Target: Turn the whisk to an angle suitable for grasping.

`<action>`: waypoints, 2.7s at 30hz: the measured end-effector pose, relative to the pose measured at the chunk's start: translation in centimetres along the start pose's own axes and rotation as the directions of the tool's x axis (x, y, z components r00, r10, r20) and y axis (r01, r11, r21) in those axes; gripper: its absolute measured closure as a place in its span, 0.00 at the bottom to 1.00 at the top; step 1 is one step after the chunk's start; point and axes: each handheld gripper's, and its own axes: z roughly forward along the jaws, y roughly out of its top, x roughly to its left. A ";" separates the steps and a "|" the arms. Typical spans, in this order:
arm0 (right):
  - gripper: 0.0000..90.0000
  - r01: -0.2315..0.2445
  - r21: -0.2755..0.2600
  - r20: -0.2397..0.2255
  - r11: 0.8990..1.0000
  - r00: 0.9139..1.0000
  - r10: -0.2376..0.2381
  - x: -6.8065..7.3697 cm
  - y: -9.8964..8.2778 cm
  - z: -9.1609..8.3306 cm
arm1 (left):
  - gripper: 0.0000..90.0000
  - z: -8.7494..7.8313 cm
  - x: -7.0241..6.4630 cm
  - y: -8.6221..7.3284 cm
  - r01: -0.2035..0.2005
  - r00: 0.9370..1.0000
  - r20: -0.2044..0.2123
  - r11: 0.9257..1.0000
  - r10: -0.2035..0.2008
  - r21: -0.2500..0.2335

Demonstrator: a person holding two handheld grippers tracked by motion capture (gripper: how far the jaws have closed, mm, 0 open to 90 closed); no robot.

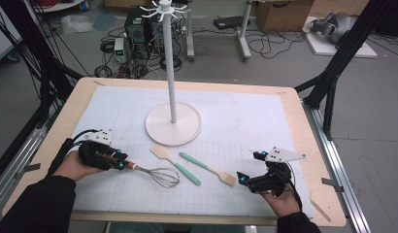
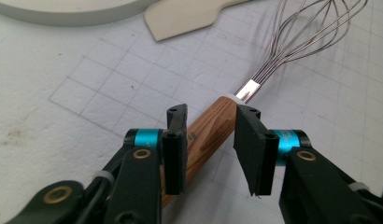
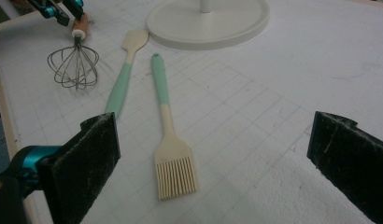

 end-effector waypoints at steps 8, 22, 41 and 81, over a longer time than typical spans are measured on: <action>0.01 -0.001 0.002 -0.001 1.000 1.000 0.001 0.0 0.0 0.1 | 0.62 0.6 0.2 0.5 -0.065 0.997 0.041 0.998 0.064 0.022; 0.01 -0.001 0.000 -0.004 1.000 1.000 0.001 -0.1 0.0 0.1 | 0.59 2.1 0.6 1.2 -0.161 0.985 0.083 0.980 0.152 0.118; 0.01 -0.003 -0.006 -0.004 1.000 1.000 0.003 -0.1 0.0 0.1 | 0.68 2.7 -0.3 1.1 -0.227 0.969 0.129 0.966 0.210 0.128; 0.01 -0.004 -0.009 -0.004 1.000 1.000 0.004 0.0 0.2 0.0 | 0.79 0.7 -2.1 1.7 -0.240 0.964 0.138 0.965 0.225 0.101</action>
